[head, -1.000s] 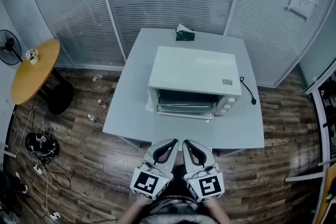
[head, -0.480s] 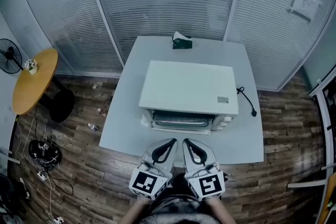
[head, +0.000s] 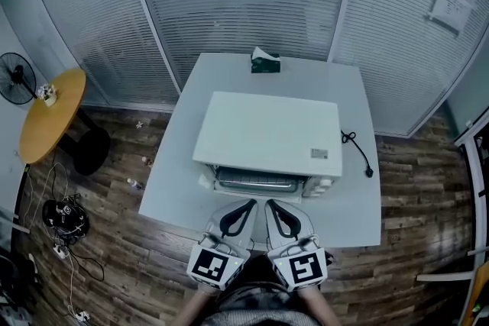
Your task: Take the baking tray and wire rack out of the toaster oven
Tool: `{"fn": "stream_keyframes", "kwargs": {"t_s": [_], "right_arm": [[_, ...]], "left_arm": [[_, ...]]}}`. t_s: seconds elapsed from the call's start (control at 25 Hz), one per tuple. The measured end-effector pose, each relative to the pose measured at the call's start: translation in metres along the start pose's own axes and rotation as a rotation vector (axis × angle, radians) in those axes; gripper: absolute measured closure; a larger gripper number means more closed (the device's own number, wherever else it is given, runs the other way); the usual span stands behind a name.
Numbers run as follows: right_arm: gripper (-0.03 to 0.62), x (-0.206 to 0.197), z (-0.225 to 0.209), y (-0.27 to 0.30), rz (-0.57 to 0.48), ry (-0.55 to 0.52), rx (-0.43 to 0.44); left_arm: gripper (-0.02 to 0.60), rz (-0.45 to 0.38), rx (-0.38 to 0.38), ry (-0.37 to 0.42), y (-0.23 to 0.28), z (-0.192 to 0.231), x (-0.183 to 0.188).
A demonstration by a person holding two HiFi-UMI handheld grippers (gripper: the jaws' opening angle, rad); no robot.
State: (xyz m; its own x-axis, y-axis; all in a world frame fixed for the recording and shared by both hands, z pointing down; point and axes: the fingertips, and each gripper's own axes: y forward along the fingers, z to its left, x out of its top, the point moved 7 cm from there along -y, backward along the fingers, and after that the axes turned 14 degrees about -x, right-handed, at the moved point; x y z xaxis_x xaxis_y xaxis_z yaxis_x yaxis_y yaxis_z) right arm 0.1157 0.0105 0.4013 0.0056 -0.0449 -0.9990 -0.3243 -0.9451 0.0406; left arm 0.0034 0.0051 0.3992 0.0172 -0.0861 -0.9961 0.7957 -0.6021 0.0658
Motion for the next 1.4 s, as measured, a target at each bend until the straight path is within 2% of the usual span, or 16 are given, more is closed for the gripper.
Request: {"fn": "stream_keyframes", "kwargs": {"t_s": [0.4,0.6,0.84,1.16,1.4], "right_arm": [[0.592,0.0,-0.029,-0.004,0.013,-0.002,-0.113],[0.592,-0.001,-0.032,0.001,0.021,0.008,-0.176],[0.592,-0.001,-0.024,0.024,0.03,-0.002,-0.218],[0.592,-0.006,-0.003,0.057,0.052,0.026,-0.264],[0.592,-0.017,0.009,0.069,0.103,0.014,-0.295]], "left_arm": [[0.578,-0.003,-0.104,-0.022,0.032,0.0,0.002],[0.578,0.003,-0.17,0.006,0.042,0.011,0.003],[0.578,-0.003,-0.214,-0.019,0.043,0.034,0.004],[0.578,0.013,-0.254,-0.01,0.035,0.079,-0.003],[0.578,0.038,-0.263,-0.065,0.029,0.099,-0.016]]}}
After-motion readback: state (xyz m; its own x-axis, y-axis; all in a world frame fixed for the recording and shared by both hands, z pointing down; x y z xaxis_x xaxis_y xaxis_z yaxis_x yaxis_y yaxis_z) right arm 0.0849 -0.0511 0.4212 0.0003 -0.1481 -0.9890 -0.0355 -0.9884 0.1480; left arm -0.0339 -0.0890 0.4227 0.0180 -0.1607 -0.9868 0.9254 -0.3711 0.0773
